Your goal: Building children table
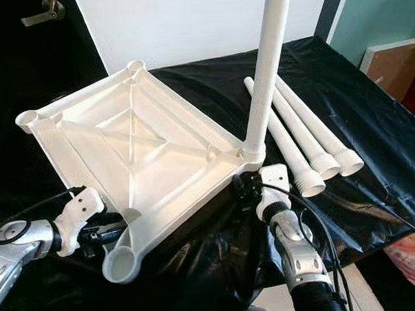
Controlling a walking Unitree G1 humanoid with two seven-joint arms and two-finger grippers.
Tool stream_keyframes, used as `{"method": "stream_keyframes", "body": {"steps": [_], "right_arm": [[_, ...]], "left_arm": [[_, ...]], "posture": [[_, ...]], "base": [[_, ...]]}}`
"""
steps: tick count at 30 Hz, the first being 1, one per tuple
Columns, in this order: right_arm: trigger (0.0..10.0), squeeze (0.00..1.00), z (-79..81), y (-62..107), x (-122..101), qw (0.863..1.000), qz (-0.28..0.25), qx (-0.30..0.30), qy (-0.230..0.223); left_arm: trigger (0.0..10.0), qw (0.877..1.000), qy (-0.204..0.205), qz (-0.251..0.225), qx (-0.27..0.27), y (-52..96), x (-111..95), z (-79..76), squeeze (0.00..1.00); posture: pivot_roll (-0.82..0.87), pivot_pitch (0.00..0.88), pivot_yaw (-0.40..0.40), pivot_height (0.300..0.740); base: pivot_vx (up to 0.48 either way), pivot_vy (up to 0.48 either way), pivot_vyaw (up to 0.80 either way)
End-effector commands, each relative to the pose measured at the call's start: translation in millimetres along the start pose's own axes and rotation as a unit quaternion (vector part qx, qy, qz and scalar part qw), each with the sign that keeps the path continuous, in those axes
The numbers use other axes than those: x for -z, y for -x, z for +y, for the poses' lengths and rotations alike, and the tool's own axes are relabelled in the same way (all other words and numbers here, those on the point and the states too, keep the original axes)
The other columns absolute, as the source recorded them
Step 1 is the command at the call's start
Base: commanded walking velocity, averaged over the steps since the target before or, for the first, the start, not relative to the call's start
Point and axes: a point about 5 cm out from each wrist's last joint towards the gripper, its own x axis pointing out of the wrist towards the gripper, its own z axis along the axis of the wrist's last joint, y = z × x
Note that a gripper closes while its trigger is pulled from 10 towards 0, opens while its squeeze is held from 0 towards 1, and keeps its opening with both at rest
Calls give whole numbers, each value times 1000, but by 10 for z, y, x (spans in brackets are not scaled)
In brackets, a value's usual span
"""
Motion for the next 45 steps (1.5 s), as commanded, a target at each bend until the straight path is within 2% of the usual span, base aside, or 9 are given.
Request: {"method": "stream_keyframes", "body": {"steps": [1, 13, 22, 29, 32, 36, 38, 41, 45], "right_arm": [[10000, 0, 119, -57, 34, 999, 5, -31, -1], [10000, 0, 221, -329, -31, 995, -1, -93, 25], [10000, 0, 362, -475, -66, 993, -5, -121, 16], [10000, 0, 440, -545, -91, 992, -13, -129, 12], [10000, 0, 412, -539, -95, 991, -19, -127, 20], [10000, 0, 321, -495, -88, 992, -27, -118, 30], [10000, 0, 207, -398, -64, 992, -33, -111, 41], [10000, 0, 164, -357, -54, 992, -36, -109, 46], [10000, 0, 48, -190, -92, 992, -55, -102, 57]], "left_arm": [[10000, 996, -4, -20, 90, -126, -76, -220, 0], [10000, 990, 4, -52, 128, -312, -235, -414, 0], [10000, 988, 19, -65, 141, -425, -291, -534, 0], [10000, 989, 23, -73, 131, -493, -329, -524, 0], [10000, 992, 21, -79, 98, -500, -354, -436, 0], [10000, 994, 4, -84, 77, -417, -353, -339, 0], [10000, 992, 1, -106, 70, -271, -413, -253, 0], [10000, 991, 0, -115, 67, -211, -440, -222, 0], [10000, 989, 0, -134, 63, -30, -520, -109, 0]], "posture": [[1, 105, 34, 740], [4, 94, 32, 740], [12, 92, 22, 740], [13, 87, 18, 740], [13, 85, 10, 740], [15, 85, 7, 740], [14, 90, 1, 740], [14, 90, 1, 740], [6, 96, 2, 740]], "base": [[0, 0, 0], [0, 0, 0], [0, 0, 0], [0, 0, 0], [0, 0, 0], [0, 0, 0], [0, 0, 0], [0, 0, 0], [0, 0, 0]]}}
